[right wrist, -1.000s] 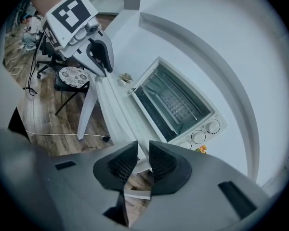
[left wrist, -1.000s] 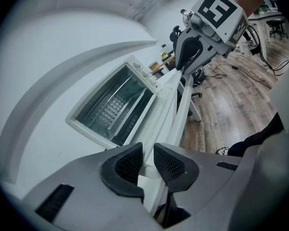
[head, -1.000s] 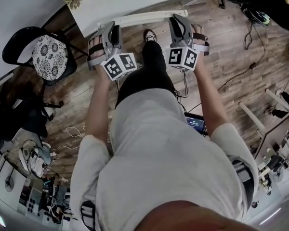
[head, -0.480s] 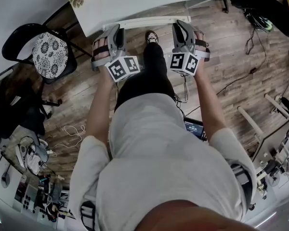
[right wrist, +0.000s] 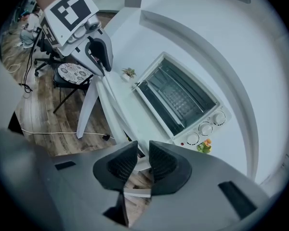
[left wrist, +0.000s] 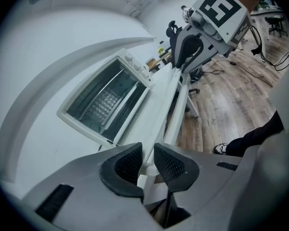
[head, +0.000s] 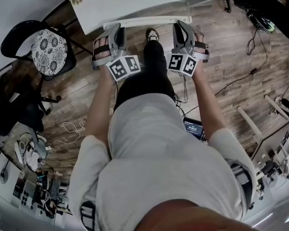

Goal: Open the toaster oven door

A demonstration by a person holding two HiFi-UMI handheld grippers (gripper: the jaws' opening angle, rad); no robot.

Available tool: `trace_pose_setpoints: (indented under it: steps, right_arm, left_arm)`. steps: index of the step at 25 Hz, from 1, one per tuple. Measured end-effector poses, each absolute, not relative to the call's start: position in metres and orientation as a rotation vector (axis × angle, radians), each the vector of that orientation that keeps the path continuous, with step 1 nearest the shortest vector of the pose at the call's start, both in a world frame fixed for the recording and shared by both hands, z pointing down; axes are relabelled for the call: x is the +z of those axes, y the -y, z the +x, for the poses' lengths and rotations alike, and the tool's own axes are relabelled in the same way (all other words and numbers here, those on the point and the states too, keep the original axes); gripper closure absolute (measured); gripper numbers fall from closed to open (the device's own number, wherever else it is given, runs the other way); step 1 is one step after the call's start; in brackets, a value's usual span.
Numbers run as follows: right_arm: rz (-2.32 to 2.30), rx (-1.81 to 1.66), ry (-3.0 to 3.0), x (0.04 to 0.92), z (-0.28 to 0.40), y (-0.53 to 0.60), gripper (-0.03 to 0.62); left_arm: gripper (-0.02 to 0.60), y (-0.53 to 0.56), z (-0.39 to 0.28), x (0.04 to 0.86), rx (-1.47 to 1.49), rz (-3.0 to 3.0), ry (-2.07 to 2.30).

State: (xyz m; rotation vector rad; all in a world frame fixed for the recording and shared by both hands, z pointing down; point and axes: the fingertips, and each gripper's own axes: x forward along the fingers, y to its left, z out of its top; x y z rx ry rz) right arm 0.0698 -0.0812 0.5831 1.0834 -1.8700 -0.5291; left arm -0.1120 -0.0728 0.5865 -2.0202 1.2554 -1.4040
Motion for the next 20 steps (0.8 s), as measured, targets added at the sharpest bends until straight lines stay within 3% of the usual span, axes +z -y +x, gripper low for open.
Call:
trace_pose_setpoints:
  steps: [20]
  right_arm:
    - [1.123,-0.544,1.870,0.602,0.071,0.078,0.520]
  left_arm:
    - [0.502,0.070,-0.111,0.605,-1.403,-1.982,-1.275]
